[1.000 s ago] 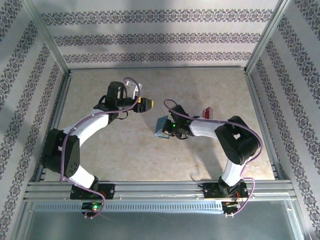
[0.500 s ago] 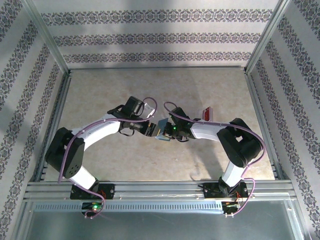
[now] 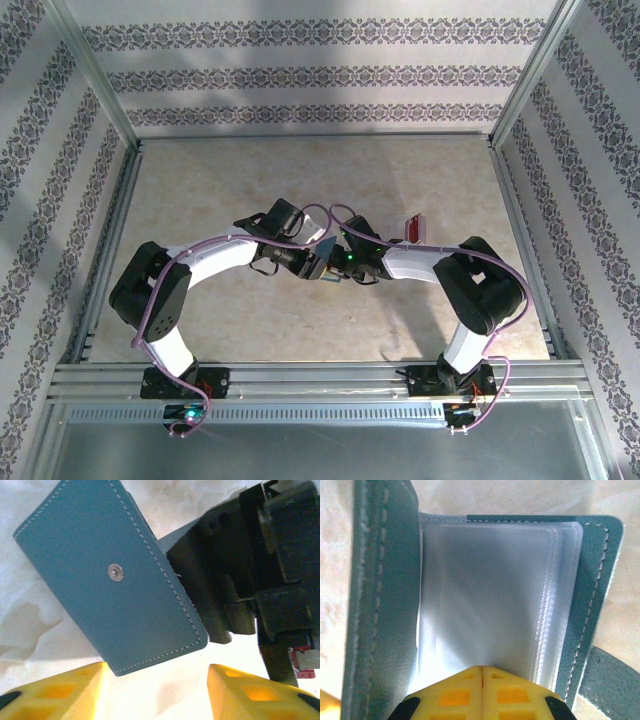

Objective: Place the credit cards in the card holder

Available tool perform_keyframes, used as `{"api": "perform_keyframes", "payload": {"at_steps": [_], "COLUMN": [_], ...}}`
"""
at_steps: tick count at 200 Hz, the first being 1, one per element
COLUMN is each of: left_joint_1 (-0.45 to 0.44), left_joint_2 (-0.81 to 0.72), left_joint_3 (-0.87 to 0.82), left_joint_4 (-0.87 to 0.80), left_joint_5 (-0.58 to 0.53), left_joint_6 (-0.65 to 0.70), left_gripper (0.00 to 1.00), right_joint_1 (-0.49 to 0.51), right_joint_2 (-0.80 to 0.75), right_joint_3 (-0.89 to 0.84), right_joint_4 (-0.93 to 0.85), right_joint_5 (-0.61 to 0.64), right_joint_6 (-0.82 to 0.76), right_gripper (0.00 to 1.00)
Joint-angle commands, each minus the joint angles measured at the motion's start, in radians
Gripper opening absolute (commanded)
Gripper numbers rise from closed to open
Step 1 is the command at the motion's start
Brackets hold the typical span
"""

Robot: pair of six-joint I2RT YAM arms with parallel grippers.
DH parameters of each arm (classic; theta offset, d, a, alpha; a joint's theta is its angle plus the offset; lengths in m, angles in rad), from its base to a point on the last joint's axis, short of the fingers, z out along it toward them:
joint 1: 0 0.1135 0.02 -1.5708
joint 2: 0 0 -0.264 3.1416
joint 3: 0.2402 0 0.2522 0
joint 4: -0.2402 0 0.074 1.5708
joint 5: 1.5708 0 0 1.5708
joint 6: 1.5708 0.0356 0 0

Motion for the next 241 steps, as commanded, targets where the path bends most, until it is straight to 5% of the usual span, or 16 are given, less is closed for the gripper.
{"api": "perform_keyframes", "payload": {"at_steps": [1, 53, 103, 137, 159, 181, 241], "left_joint_1": [-0.013, 0.143, 0.280, 0.295, 0.294, 0.294, 0.282], "left_joint_2": [-0.053, -0.223, -0.262, -0.241, -0.213, -0.165, 0.014], "left_joint_3": [0.006, -0.064, -0.068, -0.094, -0.093, -0.085, -0.044], "left_joint_4": [-0.027, -0.021, -0.023, -0.027, -0.033, -0.030, 0.023], "left_joint_5": [-0.033, 0.045, 0.040, 0.044, 0.047, 0.055, 0.092], "left_joint_6": [0.087, 0.065, 0.045, 0.045, 0.020, -0.023, -0.153], "left_gripper": [0.62, 0.80, 0.81, 0.55, 0.25, 0.07, 0.03], "right_joint_1": [0.002, 0.020, 0.056, 0.069, 0.082, 0.088, 0.086], "right_joint_2": [-0.025, 0.034, 0.147, 0.246, 0.283, 0.306, 0.273], "right_joint_3": [0.050, 0.170, 0.316, 0.386, 0.414, 0.422, 0.390], "right_joint_4": [-0.039, -0.112, -0.151, -0.152, -0.157, -0.157, -0.151], "right_joint_5": [-0.027, -0.031, -0.048, -0.065, -0.072, -0.070, -0.063], "right_joint_6": [0.000, -0.033, -0.057, -0.060, -0.058, -0.062, -0.058], "right_gripper": [0.00, 0.00, 0.00, 0.00, 0.00, 0.00, 0.00]}}
